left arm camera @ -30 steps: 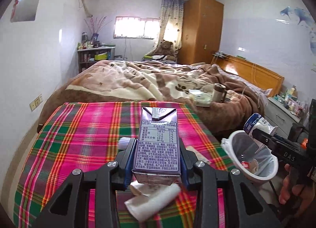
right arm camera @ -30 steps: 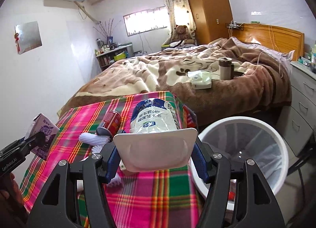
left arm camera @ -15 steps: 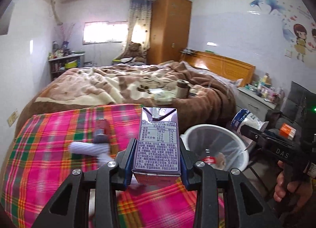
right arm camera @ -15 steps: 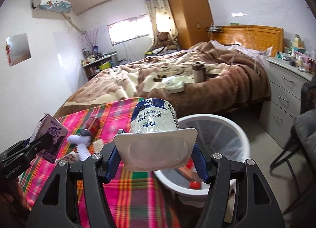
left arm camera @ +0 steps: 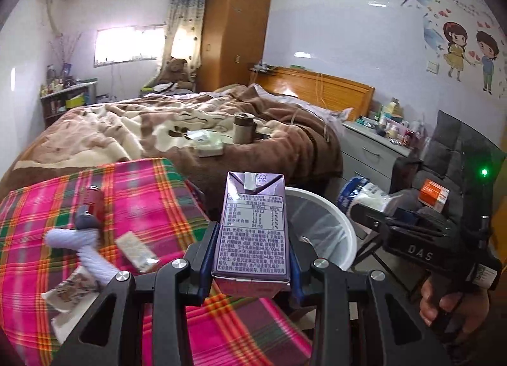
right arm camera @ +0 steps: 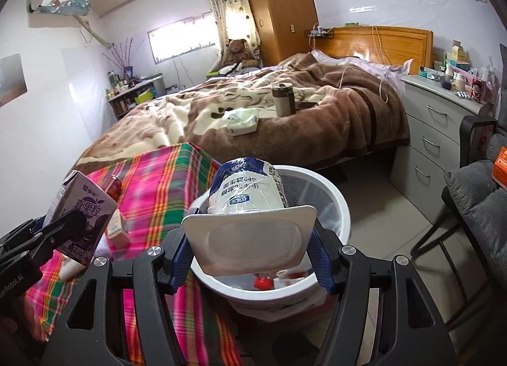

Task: Collect trash
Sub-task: 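Carry the carton and container over the white bin and open both tools to drop them, then move both tools back over the remaining trash on the bed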

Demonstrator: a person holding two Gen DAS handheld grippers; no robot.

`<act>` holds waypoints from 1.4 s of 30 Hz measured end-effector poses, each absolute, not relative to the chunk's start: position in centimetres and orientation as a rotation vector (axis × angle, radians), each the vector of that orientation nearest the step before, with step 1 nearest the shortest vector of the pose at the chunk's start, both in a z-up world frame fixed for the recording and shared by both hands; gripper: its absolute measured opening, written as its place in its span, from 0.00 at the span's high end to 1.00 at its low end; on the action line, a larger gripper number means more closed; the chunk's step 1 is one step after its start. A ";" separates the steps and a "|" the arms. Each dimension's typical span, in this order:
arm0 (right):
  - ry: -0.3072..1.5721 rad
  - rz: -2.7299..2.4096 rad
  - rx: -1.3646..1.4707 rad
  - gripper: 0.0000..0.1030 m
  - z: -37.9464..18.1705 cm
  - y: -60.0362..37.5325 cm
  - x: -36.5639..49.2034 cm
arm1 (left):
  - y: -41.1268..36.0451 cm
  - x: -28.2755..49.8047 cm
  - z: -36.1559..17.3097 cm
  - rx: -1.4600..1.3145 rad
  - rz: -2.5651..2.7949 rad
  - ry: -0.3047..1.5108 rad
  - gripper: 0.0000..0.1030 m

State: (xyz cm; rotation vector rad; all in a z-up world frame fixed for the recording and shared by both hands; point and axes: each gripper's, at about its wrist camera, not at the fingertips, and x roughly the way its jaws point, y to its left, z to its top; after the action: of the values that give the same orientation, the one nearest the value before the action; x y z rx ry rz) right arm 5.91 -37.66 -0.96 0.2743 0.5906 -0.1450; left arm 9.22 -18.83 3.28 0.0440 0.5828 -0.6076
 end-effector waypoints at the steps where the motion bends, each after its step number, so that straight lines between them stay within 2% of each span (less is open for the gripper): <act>1: 0.595 -0.147 0.274 0.38 -1.1 -37.9 6.0 | -19.3 9.2 3.1 0.053 -0.611 0.583 0.63; 24: 0.770 -0.161 0.264 0.38 -5.4 -42.7 9.1 | -27.0 12.0 -0.4 0.094 -0.682 0.685 0.62; 26: 0.770 -0.173 0.251 0.38 -5.4 -42.7 9.3 | -27.1 12.0 -0.5 0.105 -0.676 0.686 0.60; 28: 0.778 -0.182 0.238 0.37 -5.5 -42.7 9.4 | -27.0 12.0 -0.5 0.094 -0.687 0.684 0.47; 29: 0.783 -0.180 0.238 0.36 -5.5 -42.7 9.5 | -27.0 11.9 -0.5 0.087 -0.691 0.684 0.45; 31: 0.784 -0.183 0.238 0.27 -5.5 -42.6 9.3 | -26.8 11.8 -0.3 0.075 -0.690 0.673 0.45; 42: 0.730 -0.182 0.247 0.26 -4.0 -41.6 8.4 | -24.4 10.6 1.3 0.063 -0.672 0.638 0.44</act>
State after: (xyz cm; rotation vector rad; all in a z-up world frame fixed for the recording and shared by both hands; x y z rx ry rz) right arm 8.36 -41.59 -3.95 0.2466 0.7296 -0.1817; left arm 10.63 -24.45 1.34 0.0628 0.6379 -0.6724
